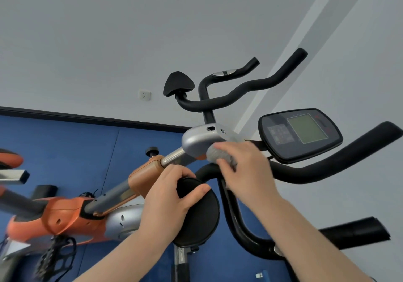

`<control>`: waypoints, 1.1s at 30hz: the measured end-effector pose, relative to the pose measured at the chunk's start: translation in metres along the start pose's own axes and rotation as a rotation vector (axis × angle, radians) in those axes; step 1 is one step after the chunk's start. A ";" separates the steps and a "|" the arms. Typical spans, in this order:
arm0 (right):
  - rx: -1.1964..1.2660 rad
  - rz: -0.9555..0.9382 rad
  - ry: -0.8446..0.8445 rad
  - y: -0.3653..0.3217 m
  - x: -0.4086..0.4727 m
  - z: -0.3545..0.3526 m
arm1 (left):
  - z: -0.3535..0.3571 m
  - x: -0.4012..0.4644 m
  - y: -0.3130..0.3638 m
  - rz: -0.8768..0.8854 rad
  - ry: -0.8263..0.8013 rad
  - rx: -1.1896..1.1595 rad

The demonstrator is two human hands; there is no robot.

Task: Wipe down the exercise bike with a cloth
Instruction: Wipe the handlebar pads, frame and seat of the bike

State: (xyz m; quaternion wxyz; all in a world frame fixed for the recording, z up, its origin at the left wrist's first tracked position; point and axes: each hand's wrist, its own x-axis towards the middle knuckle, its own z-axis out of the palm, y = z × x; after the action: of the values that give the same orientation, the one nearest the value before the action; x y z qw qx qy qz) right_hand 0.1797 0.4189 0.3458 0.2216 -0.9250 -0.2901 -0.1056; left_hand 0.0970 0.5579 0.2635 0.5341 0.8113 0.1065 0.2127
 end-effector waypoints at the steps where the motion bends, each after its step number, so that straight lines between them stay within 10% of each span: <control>1: 0.015 -0.053 -0.054 -0.010 -0.008 0.009 | 0.000 0.000 0.000 0.017 0.023 0.000; 8: 0.067 0.056 0.124 0.008 0.007 -0.016 | -0.001 0.000 0.002 0.050 0.004 -0.004; 13: 0.114 0.019 -0.131 -0.009 -0.008 -0.002 | -0.001 0.002 0.002 0.059 -0.023 0.006; 18: -0.021 0.205 0.206 0.008 0.000 -0.017 | -0.002 0.002 0.004 0.058 -0.062 0.046; 24: -0.056 0.050 0.117 -0.003 -0.024 -0.011 | -0.003 0.019 0.018 0.202 -0.129 0.217; 29: -0.101 0.464 0.496 0.035 -0.044 -0.052 | 0.015 0.056 0.047 0.296 -0.294 0.321; 33: -0.177 0.384 0.389 0.017 -0.057 -0.023 | 0.042 0.070 0.069 0.353 -0.401 0.320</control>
State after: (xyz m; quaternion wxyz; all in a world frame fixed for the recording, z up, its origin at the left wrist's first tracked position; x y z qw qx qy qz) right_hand 0.1423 0.3676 0.3415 0.2072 -0.9411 -0.0513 -0.2621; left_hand 0.1741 0.5237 0.3281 0.3647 0.9168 -0.1111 0.1184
